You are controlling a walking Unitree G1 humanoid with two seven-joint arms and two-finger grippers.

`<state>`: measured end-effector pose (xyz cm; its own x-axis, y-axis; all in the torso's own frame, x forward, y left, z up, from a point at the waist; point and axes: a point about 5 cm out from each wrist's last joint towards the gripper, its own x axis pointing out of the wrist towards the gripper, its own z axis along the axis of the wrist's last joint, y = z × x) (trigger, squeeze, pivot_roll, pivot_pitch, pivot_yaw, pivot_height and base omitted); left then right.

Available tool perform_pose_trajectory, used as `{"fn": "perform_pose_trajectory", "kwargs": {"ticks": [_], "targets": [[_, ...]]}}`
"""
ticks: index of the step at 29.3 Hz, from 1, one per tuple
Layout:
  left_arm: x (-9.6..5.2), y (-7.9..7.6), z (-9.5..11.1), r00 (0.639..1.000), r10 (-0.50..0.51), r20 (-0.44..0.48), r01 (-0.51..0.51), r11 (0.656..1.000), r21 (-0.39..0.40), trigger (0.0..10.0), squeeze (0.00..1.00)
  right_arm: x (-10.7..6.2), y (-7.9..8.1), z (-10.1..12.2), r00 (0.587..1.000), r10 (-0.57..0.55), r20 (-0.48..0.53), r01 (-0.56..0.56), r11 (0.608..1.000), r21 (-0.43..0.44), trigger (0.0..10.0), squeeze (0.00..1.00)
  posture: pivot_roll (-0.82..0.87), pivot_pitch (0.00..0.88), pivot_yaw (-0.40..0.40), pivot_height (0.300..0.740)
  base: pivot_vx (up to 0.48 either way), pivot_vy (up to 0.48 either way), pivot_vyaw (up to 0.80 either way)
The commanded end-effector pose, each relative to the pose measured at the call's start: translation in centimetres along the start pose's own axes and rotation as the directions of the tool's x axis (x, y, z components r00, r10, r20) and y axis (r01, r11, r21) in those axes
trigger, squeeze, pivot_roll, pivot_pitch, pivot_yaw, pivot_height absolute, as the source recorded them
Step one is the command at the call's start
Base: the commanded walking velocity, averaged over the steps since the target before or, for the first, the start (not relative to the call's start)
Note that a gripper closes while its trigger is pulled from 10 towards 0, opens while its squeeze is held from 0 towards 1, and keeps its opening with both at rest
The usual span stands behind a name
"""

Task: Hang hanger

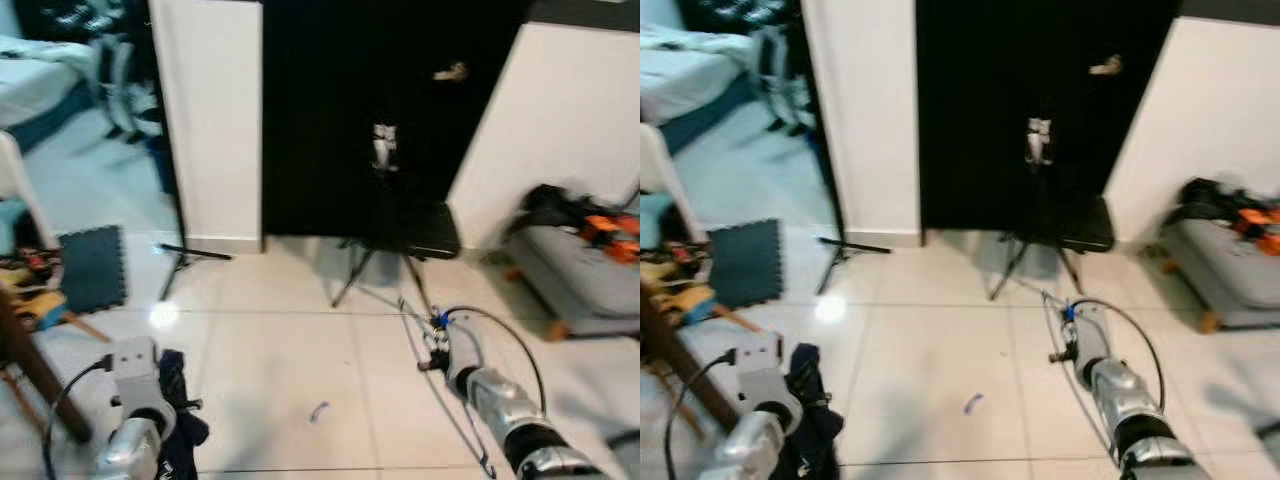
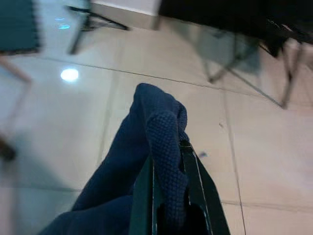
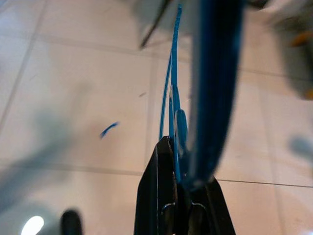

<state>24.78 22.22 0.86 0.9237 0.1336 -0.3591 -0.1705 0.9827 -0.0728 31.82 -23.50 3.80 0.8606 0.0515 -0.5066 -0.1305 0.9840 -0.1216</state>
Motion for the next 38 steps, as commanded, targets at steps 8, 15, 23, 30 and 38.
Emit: {"fn": "perform_pose_trajectory", "kwargs": {"ticks": [8,15,23,30,38], "targets": [[-0.6,0.4,0.3,0.996,0.057,0.071,-0.059,0.998,0.022,10.0,0.0,-0.8,-1.3,-1.8,0.999,-0.035,-0.016,0.034,0.996,-0.081,10.0,0.0,-0.09,0.0,-0.052,0.74,0.0,0.0,-0.79],[-2.0,3.3,-0.2,0.971,0.218,0.102,-0.222,0.975,0.024,10.0,0.0,-2.6,-2.5,-5.8,0.984,-0.176,-0.041,0.135,0.867,-0.48,10.0,0.0,-0.07,0.0,-0.03,0.74,0.0,0.0,-0.34],[-2.4,3.8,-0.4,0.966,0.23,0.115,-0.237,0.97,0.049,10.0,0.0,-3.8,-3.7,-7.8,0.947,-0.32,-0.031,0.23,0.743,-0.629,10.0,0.0,-0.09,0.0,-0.009,0.74,0.0,0.0,0.0],[-2.6,3.6,-0.3,0.967,0.219,0.127,-0.229,0.971,0.073,10.0,0.0,-4.7,-3.5,-9.9,0.922,-0.383,-0.053,0.287,0.771,-0.568,10.0,0.0,-0.09,0.0,-0.006,0.74,0.0,0.0,0.0],[-2.8,3.4,-0.2,0.965,0.221,0.139,-0.233,0.97,0.073,10.0,0.0,-6.5,-2.2,-13.2,0.92,-0.382,-0.086,0.278,0.791,-0.545,10.0,0.0,-0.11,0.005,-0.017,0.74,0.0,0.0,0.0]]}}
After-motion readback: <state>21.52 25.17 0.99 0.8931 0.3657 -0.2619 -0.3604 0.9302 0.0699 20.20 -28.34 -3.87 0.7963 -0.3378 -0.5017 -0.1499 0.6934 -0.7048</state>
